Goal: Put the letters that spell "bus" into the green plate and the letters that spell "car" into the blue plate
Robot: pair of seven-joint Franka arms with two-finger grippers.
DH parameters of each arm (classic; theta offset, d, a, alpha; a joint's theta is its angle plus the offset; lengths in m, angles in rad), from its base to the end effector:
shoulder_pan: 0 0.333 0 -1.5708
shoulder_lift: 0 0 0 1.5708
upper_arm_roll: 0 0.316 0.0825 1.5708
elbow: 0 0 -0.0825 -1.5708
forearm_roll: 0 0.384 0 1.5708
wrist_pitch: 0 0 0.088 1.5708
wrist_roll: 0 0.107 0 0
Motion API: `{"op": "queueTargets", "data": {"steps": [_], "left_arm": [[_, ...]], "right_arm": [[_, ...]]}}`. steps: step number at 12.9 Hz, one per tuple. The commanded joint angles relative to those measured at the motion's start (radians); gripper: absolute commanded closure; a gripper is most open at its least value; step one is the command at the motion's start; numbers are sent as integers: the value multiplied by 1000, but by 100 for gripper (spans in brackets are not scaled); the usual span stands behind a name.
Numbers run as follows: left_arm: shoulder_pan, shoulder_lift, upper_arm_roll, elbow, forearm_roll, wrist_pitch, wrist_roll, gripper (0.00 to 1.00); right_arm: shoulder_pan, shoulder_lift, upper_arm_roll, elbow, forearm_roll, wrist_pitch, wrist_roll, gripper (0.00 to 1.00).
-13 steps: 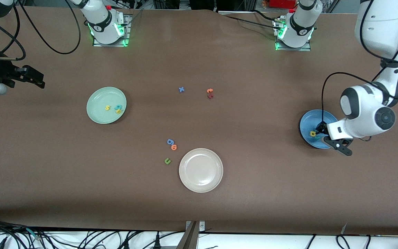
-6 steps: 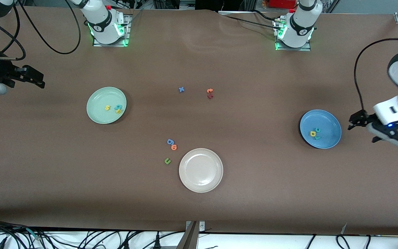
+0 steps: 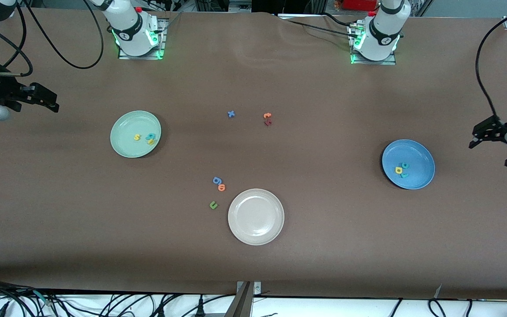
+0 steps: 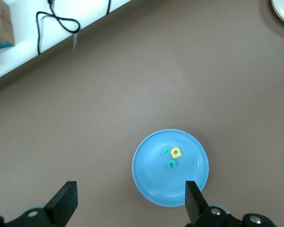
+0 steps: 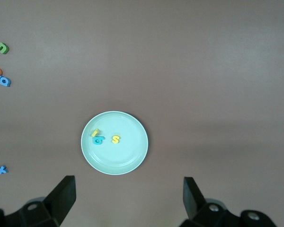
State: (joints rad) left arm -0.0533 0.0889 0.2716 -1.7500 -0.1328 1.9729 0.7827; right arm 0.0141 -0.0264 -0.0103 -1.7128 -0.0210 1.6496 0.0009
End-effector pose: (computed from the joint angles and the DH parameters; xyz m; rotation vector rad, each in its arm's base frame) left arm 0.5920 0.1173 0.5262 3.0012 -0.8039 0.2639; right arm 0.5491 -0.0001 0.5786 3.1203 0.0077 -0.0573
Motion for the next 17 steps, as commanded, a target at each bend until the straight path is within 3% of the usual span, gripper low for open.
{"op": "queueTargets", "data": {"steps": [1,4,7,10,13,17], "left_arm": [[41,2,-11,84,62,-122,-99,0],[27,-44,-35,102,102,-213,-377,0],[30,-84,-57,99,101,-284,-517,0],[104,-103,-196,95,101,-342,-747,0],[226,-144,-343,63,102,-358,-773,0],[219,-153,-357,70,140,-364,-802,0]], "right_arm": [[-9,-10,6,4,18,-14,7,0],[-9,-10,6,4,18,-14,5,0],[-9,-9,6,6,13,-13,-7,0],[-9,-9,6,6,13,-14,-9,0],[-9,-9,6,6,12,-14,-9,0],[-9,-9,6,6,12,-14,-9,0]]}}
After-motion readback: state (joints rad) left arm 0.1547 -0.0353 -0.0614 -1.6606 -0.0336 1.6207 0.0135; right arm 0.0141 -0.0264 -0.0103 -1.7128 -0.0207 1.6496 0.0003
